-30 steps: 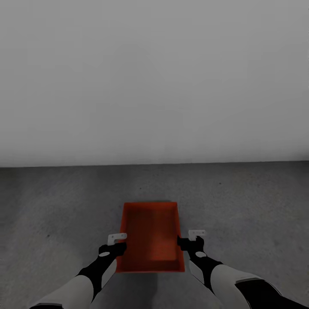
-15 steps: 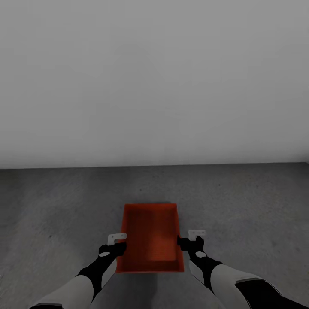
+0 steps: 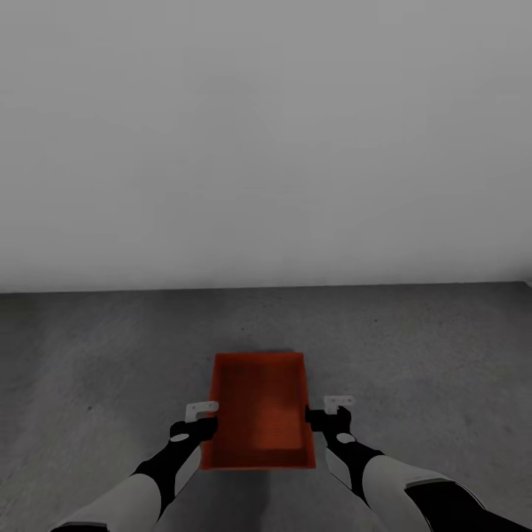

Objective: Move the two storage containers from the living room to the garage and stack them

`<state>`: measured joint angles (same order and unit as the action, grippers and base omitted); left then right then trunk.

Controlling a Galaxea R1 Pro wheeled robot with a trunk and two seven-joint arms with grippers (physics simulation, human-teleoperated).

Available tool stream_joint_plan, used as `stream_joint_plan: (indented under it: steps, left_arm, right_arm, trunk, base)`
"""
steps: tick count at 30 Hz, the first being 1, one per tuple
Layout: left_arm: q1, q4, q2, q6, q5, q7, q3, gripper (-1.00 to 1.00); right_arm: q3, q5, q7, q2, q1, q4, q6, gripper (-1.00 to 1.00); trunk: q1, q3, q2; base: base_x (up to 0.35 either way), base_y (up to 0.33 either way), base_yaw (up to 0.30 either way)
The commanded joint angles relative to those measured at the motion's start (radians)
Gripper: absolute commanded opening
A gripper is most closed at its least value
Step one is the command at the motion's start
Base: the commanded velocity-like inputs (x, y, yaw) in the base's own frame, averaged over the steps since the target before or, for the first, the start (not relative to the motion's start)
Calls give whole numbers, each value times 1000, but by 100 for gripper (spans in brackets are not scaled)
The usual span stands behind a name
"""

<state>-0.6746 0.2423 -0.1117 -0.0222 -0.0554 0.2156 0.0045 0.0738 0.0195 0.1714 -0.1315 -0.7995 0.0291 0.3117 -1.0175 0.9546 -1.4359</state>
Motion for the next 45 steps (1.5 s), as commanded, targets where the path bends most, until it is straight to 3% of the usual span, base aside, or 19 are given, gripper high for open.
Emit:
stream_joint_plan:
  steps: [1, 45]
  left_arm:
    - [0, -1, 0, -2, -6, 2, 0, 100]
    - [0, -1, 0, -2, -7, 2, 0, 100]
  right_arm:
    - [7, 2, 5, 0, -1, 3, 4, 100]
    - [7, 7, 6, 0, -1, 3, 4, 100]
  trunk:
    - [4, -3, 7]
    - [173, -141, 315]
  base:
    - [0, 0, 0]
    - [0, 0, 0]
